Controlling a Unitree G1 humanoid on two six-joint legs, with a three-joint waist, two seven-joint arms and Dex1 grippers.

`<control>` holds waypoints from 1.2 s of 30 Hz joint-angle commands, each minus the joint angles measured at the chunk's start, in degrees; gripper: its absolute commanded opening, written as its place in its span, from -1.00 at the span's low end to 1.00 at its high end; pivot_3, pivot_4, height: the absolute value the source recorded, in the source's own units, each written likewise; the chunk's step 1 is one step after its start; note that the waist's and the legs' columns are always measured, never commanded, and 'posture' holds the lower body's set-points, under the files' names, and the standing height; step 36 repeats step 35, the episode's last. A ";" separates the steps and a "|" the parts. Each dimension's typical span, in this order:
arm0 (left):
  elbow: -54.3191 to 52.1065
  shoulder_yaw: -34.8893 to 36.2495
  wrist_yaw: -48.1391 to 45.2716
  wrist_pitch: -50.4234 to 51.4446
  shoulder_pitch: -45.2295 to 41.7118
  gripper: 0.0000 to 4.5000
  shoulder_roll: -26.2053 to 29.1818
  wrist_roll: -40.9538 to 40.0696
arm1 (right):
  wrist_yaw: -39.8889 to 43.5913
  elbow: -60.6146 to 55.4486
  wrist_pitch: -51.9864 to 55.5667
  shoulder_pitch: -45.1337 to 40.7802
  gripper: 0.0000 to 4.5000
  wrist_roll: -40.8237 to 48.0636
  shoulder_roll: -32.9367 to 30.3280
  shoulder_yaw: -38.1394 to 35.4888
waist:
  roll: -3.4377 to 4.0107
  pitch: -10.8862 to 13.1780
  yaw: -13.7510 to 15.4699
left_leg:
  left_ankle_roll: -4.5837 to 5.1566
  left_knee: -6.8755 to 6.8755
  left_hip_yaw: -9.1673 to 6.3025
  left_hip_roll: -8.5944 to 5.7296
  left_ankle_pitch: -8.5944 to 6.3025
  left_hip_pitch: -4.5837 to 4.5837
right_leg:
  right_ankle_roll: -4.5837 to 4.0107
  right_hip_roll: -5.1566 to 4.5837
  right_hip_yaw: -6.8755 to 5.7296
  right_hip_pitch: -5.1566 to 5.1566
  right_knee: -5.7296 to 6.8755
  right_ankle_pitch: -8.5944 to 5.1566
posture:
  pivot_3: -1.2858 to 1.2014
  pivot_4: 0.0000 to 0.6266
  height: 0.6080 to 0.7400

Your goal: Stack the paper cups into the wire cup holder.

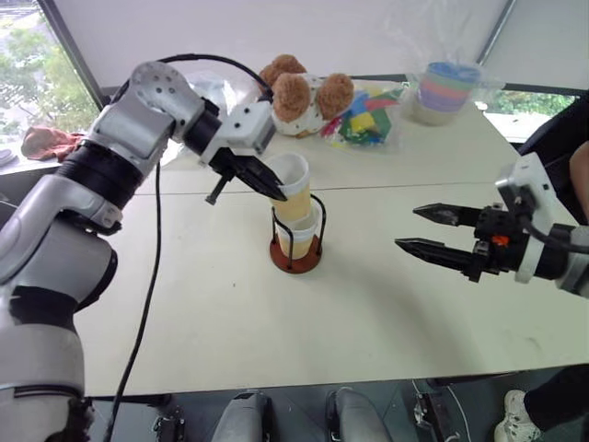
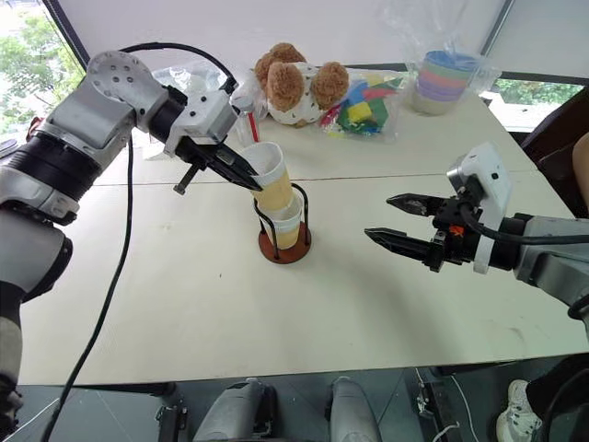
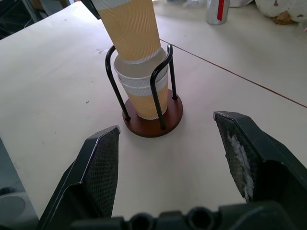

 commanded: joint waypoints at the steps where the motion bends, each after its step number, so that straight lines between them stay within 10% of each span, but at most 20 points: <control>1: 0.93 -1.15 -0.19 -1.55 -2.65 -0.99 -0.22 -1.49 | -1.41 -1.34 -1.07 -0.23 0.51 1.58 -0.04 -1.61 | 0.00 0.00 0.14 | 0.00 0.02 -0.01 0.00 0.00 -0.01 | 0.00 0.00 0.00 0.01 0.00 0.00 | 0.03 -0.52 1.00; 7: 2.49 -1.76 -0.19 -1.51 -2.87 -0.63 -2.37 -2.51 | -2.97 -0.97 -1.68 -0.30 0.51 2.28 -0.15 -0.87 | 0.00 0.00 0.06 | 0.08 0.22 -0.02 0.01 -0.05 -0.10 | 0.00 0.01 -0.01 0.02 0.02 0.00 | 0.03 -0.52 1.00; 12: 5.35 -0.23 -0.19 -2.06 -3.50 0.55 -3.90 -0.70 | -3.53 -0.85 -1.96 0.06 0.51 2.35 -0.14 -0.52 | 0.00 0.00 0.07 | 0.19 0.41 -0.05 0.01 -0.11 -0.19 | 0.00 0.01 -0.03 0.03 0.04 0.00 | 0.03 -0.52 1.00; 22: 14.92 24.28 7.03 7.44 3.44 0.55 -2.45 4.97 | -3.90 3.06 -7.10 7.38 0.51 -2.74 4.07 -0.93 | 0.02 -0.02 -0.24 | 0.32 0.46 -0.06 0.03 -0.18 -0.23 | 0.03 0.05 -0.07 0.01 0.06 -0.01 | 0.03 -0.52 1.00; 36: -33.47 52.23 53.79 22.40 59.25 0.55 -7.45 3.39 | -12.39 21.57 -24.37 -1.19 0.51 -23.80 18.09 13.03 | -0.06 -0.03 -0.09 | -0.15 0.50 -0.06 -0.03 0.07 -0.07 | 0.03 -0.35 0.02 -0.03 0.70 0.00 | 0.03 -0.52 1.00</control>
